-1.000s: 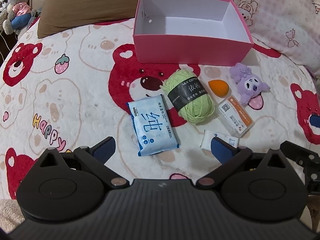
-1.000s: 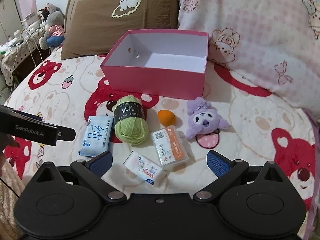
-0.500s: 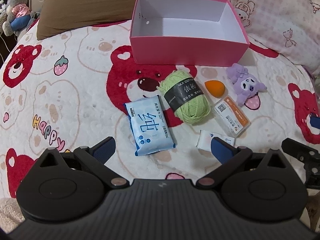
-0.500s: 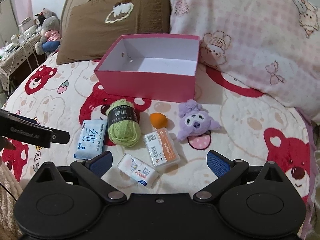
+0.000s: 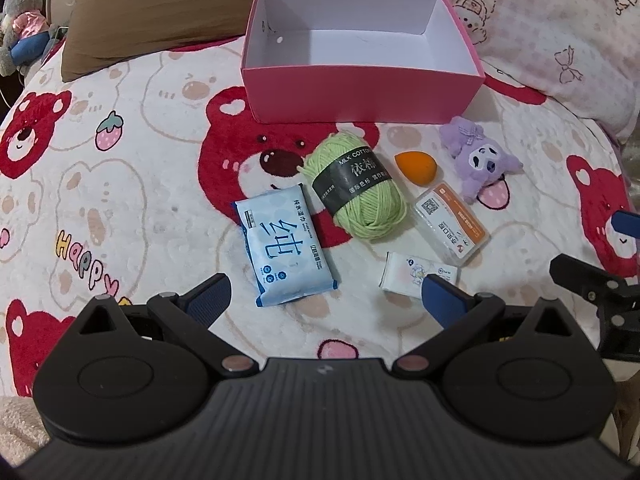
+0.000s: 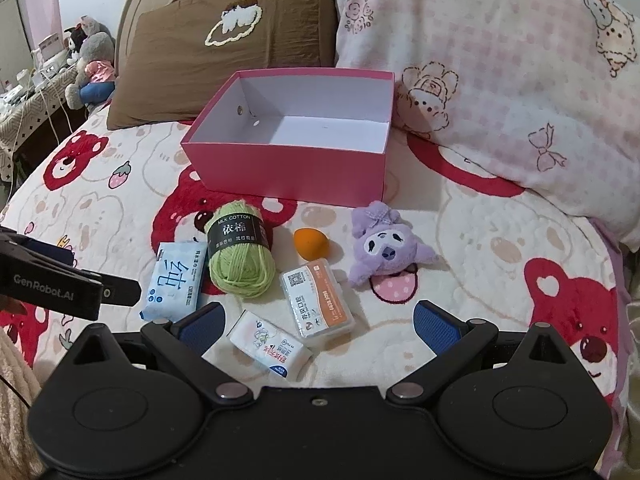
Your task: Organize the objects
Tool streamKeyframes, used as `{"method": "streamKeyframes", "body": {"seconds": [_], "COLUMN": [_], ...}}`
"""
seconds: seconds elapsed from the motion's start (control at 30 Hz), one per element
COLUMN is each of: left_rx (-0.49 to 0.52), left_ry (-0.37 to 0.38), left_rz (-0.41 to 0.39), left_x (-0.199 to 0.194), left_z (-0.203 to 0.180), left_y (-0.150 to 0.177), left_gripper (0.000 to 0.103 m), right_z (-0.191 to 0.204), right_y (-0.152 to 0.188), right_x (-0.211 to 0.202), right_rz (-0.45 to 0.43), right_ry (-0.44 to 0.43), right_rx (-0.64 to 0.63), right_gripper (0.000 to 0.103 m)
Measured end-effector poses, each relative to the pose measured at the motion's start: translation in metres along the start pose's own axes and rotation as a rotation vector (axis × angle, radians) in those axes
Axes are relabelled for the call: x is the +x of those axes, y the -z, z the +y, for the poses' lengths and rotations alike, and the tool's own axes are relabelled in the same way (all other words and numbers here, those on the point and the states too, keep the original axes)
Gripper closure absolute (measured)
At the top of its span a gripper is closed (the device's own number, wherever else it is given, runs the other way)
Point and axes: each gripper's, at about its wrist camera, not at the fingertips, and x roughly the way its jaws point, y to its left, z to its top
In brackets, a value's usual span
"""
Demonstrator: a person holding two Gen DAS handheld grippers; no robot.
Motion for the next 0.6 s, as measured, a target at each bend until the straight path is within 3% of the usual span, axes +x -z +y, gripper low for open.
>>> {"method": "streamKeyframes", "body": {"seconds": [0.27, 0.6], "left_rx": [-0.002, 0.047], "left_ry": [0.024, -0.01], "left_rz": [-0.039, -0.085], "left_x": [-0.015, -0.028], "left_z": [0.005, 0.009], "left_y": [0.004, 0.0], "left_gripper": [0.0, 0.001], "right_z": [-0.002, 0.029], "right_y": [0.002, 0.001], "right_x": [-0.001, -0.024], "right_rz": [-0.012, -0.207], "right_ry": [-0.016, -0.139], "right_rx": [0.004, -0.185], "right_gripper": [0.002, 0.002]}}
